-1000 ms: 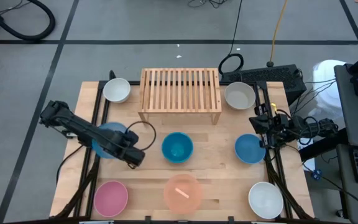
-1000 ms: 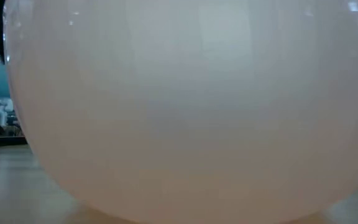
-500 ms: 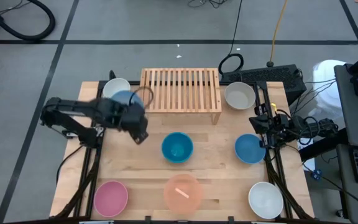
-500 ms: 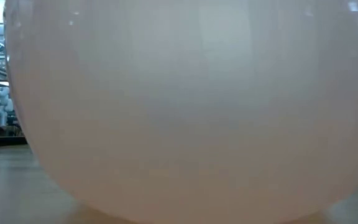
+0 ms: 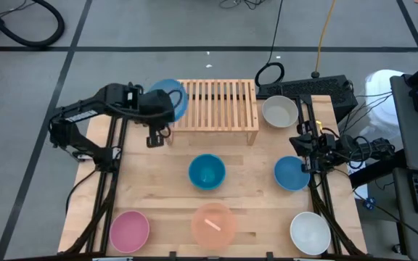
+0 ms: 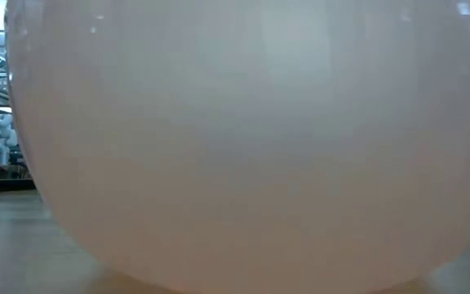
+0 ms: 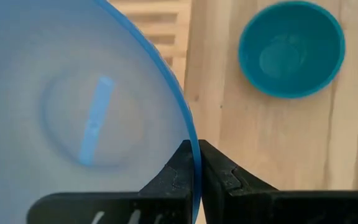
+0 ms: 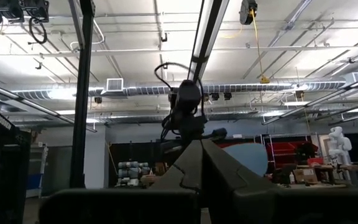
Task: Place and stack bowls onto a shelf
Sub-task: Put the light blue bowl on the shelf
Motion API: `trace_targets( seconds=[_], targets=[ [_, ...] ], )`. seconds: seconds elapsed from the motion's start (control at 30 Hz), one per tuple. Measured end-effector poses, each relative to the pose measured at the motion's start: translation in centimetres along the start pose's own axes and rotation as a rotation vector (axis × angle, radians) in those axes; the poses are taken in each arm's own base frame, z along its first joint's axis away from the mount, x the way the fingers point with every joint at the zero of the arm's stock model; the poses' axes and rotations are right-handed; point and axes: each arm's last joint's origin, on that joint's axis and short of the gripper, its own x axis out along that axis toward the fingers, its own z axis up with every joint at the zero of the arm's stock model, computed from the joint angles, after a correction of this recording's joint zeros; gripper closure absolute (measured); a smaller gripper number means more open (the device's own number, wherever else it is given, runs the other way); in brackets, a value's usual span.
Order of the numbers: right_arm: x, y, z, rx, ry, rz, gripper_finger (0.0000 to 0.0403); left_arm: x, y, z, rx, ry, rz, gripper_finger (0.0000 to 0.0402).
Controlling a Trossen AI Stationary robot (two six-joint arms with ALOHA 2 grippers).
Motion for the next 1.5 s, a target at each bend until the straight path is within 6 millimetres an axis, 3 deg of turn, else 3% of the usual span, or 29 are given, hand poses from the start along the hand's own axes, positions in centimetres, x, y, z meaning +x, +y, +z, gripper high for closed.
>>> trace_targets(
  seconds=[0.2, 0.63, 0.9, 1.13, 1.5],
  targets=[
    [0.0, 0.0, 0.0, -0.019, -0.002, -0.002, 0.0403, 2.1, 1.1, 0.9, 0.153, 0.052, -0.012, 0.0394],
    [0.0, 0.0, 0.0, -0.048, -0.003, -0.004, 0.0403, 9.2, 4.4, 2.1, 0.203, 0.257, -0.12, 0.0394],
    [0.0, 0.0, 0.0, -0.048, -0.003, -0.005, 0.0403, 9.9, 5.3, 2.1, 0.231, 0.266, -0.107, 0.038],
    [0.0, 0.0, 0.0, -0.069, -0.002, -0.005, 0.0403, 9.9, 5.5, 2.6, 0.206, 0.267, 0.033, 0.036],
    [0.0, 0.0, 0.0, -0.075, -0.002, -0.005, 0.0403, 9.7, 3.4, 3.2, 0.322, 0.274, 0.038, 0.0356]
  ],
)
